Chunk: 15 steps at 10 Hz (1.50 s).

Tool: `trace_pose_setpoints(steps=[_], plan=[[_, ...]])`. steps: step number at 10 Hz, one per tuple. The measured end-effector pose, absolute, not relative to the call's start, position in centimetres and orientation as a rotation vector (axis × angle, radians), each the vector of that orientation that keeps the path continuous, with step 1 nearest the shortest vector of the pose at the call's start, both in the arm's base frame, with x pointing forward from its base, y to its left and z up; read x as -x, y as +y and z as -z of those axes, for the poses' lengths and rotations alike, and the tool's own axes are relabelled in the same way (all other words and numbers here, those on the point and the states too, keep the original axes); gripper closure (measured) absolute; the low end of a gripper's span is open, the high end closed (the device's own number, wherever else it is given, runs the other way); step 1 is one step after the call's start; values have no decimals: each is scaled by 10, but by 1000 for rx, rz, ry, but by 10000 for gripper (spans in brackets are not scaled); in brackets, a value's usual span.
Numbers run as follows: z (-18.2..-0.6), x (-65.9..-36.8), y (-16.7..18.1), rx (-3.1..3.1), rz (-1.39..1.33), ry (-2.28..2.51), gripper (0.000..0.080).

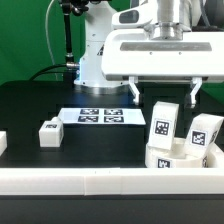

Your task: Assemble stool

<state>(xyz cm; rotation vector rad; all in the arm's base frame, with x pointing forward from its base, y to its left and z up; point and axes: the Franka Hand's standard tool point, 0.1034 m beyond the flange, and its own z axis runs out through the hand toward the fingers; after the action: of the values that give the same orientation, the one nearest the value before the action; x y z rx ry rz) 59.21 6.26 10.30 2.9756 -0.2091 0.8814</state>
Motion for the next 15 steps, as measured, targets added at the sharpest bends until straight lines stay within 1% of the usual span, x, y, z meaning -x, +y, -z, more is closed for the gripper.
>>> trace_pose_setpoints(steps=[2,3,4,5,8,10,11,12,13,15], plan=[[-113,-595,63,-2998,-848,-217,155],[-120,-598,61,-3013,-826,-233,150],[-129,-603,58,-3027,-799,-235,150],[-133,-609,56,-3021,-814,-209,151],[-130,-607,57,-3023,-801,-206,151],[-124,-603,53,-3053,-728,-339,151],[-121,-601,54,-3078,-652,-404,151],[-116,-599,54,-3113,-504,-456,151],[-116,-599,51,-3142,-362,-478,151],[-117,-597,50,-3172,-203,-493,151]])
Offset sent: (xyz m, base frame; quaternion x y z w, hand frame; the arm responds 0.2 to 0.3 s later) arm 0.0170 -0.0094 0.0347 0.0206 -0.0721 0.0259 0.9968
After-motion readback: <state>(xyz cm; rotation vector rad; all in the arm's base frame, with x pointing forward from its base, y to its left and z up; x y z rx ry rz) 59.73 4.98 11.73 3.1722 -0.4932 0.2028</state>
